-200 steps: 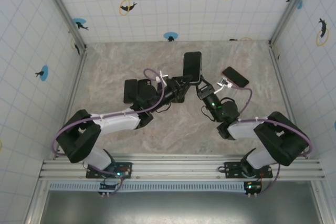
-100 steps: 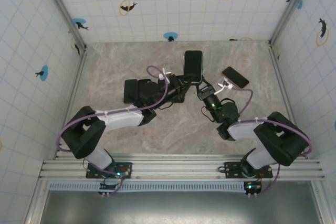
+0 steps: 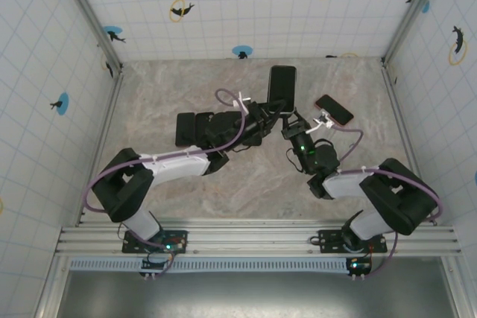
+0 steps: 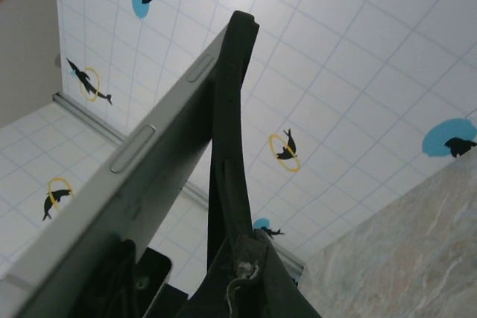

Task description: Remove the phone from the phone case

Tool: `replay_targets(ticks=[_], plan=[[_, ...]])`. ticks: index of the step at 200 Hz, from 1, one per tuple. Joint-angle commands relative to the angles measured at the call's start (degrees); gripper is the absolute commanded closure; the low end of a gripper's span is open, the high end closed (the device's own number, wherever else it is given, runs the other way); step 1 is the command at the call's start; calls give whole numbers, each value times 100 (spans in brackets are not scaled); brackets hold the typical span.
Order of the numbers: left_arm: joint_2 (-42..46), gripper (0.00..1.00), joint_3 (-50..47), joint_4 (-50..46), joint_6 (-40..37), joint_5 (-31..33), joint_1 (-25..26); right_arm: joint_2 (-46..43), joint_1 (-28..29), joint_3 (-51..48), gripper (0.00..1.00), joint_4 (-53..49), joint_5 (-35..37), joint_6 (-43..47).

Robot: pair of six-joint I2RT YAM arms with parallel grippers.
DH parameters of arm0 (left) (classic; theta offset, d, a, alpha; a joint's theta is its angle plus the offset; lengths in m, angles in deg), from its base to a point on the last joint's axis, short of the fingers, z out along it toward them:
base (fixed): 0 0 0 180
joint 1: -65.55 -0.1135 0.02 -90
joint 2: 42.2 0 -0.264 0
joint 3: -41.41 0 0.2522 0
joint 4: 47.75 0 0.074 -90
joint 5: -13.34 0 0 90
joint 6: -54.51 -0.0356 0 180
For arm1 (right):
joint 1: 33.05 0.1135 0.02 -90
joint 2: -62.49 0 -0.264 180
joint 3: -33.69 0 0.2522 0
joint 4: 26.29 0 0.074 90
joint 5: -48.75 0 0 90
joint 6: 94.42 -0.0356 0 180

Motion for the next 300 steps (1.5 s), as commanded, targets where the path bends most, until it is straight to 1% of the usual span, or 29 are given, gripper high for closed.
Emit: replay_targets(ticks=[1,23,41,55,76,110,133,151,177,191,216,234,266,288,300], plan=[[-17,100,231,632,126,-190,158,282,-13,212,100,434,374,287],[-77,100,183,737,219,-175,184,369,63,431,100,383,319,441],[-129,100,250,824,267,-214,211,330,134,589,100,-97,497,454],[-81,100,246,836,241,-232,211,331,118,584,100,-208,694,452],[138,100,37,599,110,-206,118,312,-57,467,100,-254,591,358],[480,100,-275,336,-75,-222,-78,-165,-403,210,100,-1490,492,290],[548,100,-432,301,-101,-264,-196,-467,-702,-133,100,-1853,387,192],[505,100,-576,271,-119,-276,-279,-773,-976,-321,100,-2254,103,110],[215,100,-642,222,-172,-310,-386,-1244,-1359,-448,100,-2944,-430,-79],[-19,100,-592,181,-194,-334,-424,-1405,-1519,-479,100,-3228,-832,-136],[-582,100,-416,257,-84,-422,-468,-1644,-1842,-649,100,-3497,-1457,-339],[-1010,100,-204,289,-40,-486,-475,-1779,-2069,-819,100,-3605,-1767,-535],[-1543,100,12,138,-13,-411,-479,-1975,-2234,-1137,100,-3691,-1941,-725],[-1816,100,211,-112,-57,-348,-475,-1942,-2391,-1275,100,-3694,-2063,-824],[-1979,100,257,-74,22,-337,-475,-1888,-2467,-1339,100,-3655,-2126,-884]])
